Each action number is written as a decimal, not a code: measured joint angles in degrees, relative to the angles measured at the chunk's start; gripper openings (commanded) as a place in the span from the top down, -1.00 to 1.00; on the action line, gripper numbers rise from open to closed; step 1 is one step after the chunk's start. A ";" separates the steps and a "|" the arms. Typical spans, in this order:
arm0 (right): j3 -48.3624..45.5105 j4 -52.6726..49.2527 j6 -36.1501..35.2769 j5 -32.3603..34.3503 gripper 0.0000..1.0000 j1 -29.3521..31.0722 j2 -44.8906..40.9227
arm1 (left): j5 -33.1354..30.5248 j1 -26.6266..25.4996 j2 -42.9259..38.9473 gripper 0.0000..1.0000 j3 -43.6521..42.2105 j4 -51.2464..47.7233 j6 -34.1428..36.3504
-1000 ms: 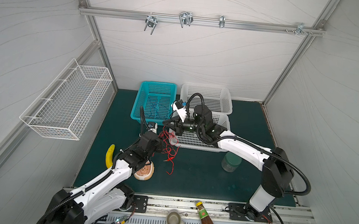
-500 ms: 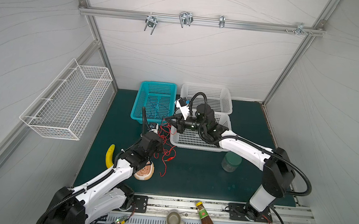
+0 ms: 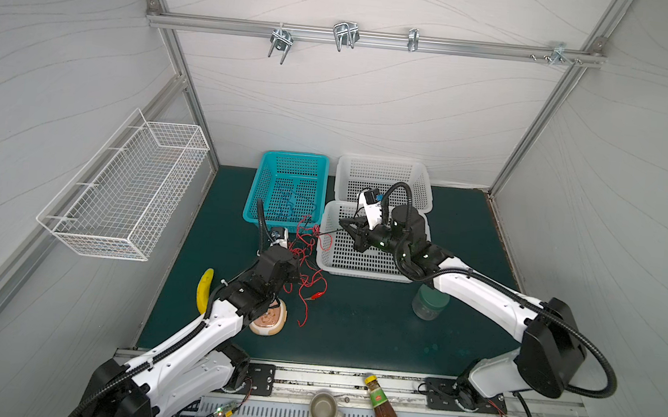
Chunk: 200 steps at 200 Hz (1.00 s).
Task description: Untangle the cables
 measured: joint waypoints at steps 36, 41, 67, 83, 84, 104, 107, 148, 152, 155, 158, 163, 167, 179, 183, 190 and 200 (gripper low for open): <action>-3.65 -2.32 -0.68 2.78 1.00 -1.31 -4.81 | -0.07 0.87 -1.33 1.00 0.09 -1.03 -1.42; -4.09 -2.62 -0.70 3.04 1.00 -1.55 -5.35 | -0.02 1.07 -1.44 1.00 0.13 -1.09 -1.70; -5.22 -4.74 -1.25 9.01 1.00 -5.90 -8.92 | -4.59 4.48 -1.77 1.00 0.20 -6.34 -4.39; -5.29 -5.53 -1.22 12.15 1.00 -8.44 -10.60 | -6.14 5.22 -1.90 1.00 0.20 -8.52 -5.44; -5.29 -5.53 -1.25 12.31 1.00 -8.48 -10.67 | -6.23 5.22 -1.95 1.00 0.20 -8.61 -5.49; -5.57 -5.99 -1.16 13.49 1.00 -9.33 -11.58 | -6.62 5.27 -2.27 1.00 0.17 -9.51 -6.10; -5.60 -6.03 -1.16 13.51 1.00 -9.35 -11.58 | -6.62 5.27 -2.32 1.00 0.17 -9.55 -6.14; -5.22 -7.87 -1.05 12.11 1.00 -9.38 -9.29 | -5.66 5.27 -2.91 1.00 0.11 -9.42 -6.25; -5.03 -8.20 -1.03 11.85 1.00 -9.38 -8.70 | -5.38 5.27 -2.97 1.00 0.09 -9.42 -6.25; -4.90 -8.41 -1.03 11.63 1.00 -9.38 -8.26 | -5.16 5.27 -3.02 1.00 0.07 -9.42 -6.25; -4.79 -8.57 -1.01 11.45 0.99 -9.38 -7.85 | -4.98 5.27 -3.06 1.00 0.04 -9.38 -6.25; -4.50 -9.03 -0.98 11.10 0.97 -9.38 -6.99 | -4.63 5.27 -3.17 1.00 0.00 -9.31 -6.23; -4.28 -9.31 -0.94 10.82 0.97 -9.38 -6.25 | -4.31 5.27 -3.23 1.00 -0.04 -9.31 -6.21; -3.67 -10.05 -0.48 9.88 0.97 -9.38 -4.22 | -3.48 5.27 -3.52 1.00 -0.07 -9.22 -6.10; -3.39 -10.38 -0.17 9.44 0.97 -9.38 -3.45 | -3.21 5.27 -3.63 1.00 -0.09 -9.09 -6.05; -2.93 -10.80 0.07 8.70 0.97 -9.38 -2.19 | -2.75 5.27 -3.82 1.00 -0.09 -8.90 -6.01; -1.99 -11.43 0.28 7.43 0.98 -9.35 -0.31 | -2.23 5.27 -4.11 1.00 -0.09 -8.61 -5.99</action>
